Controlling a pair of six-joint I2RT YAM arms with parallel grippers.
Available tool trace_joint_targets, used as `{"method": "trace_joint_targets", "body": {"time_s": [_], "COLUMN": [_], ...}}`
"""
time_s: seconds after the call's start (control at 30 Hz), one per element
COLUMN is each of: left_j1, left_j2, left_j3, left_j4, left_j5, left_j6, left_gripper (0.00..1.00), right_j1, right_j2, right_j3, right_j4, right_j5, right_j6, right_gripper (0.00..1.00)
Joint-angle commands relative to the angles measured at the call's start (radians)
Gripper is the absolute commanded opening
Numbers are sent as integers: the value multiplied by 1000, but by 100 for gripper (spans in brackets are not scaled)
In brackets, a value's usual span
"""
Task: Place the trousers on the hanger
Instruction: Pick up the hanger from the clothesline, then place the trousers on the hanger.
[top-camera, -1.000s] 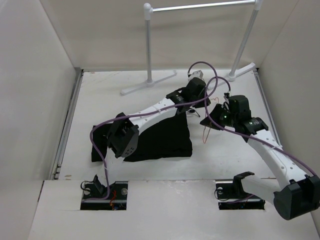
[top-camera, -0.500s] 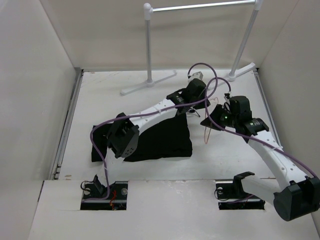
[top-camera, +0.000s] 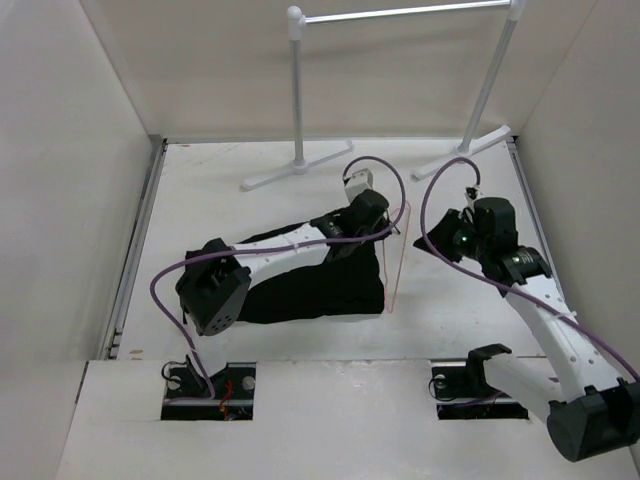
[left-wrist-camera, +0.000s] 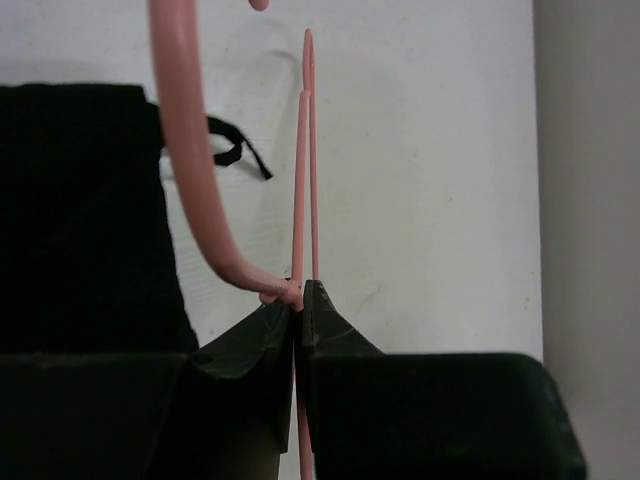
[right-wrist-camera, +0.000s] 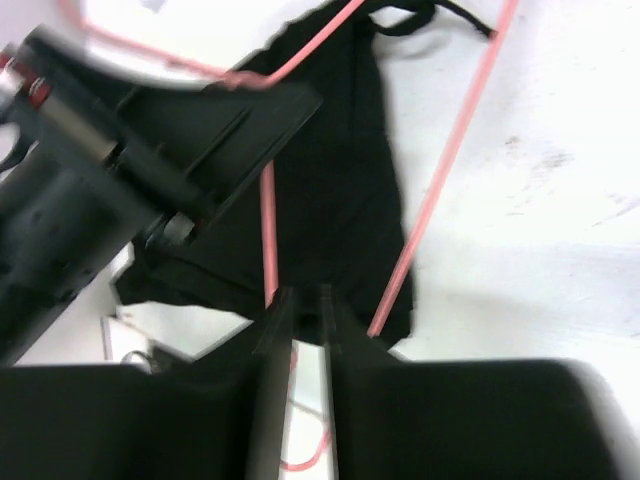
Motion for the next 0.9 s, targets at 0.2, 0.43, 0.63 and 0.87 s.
{"method": "trace_joint_targets", "body": {"time_s": [0.2,0.43,0.63,0.87], "left_j1": [-28,-40,-51,-48], "left_j2": [-141,-151,-147,-138], "left_j3": [-248,-312,-334,-357], "left_j4": [149,149,148,155], "left_j5": [-122,-135,-149,-151], "left_j6": [-103,-126,-129,-132], "left_gripper": [0,0,0,0], "right_j1": [113,161,219,280], "right_j2": [198,370,537,647], "right_j3": [-109,-172,-146,-128], "right_j4": [340,514,587,627], "right_j5": [86,46,57,191], "right_j6": [57,43,51,70], "right_gripper": [16,39,48,58]}}
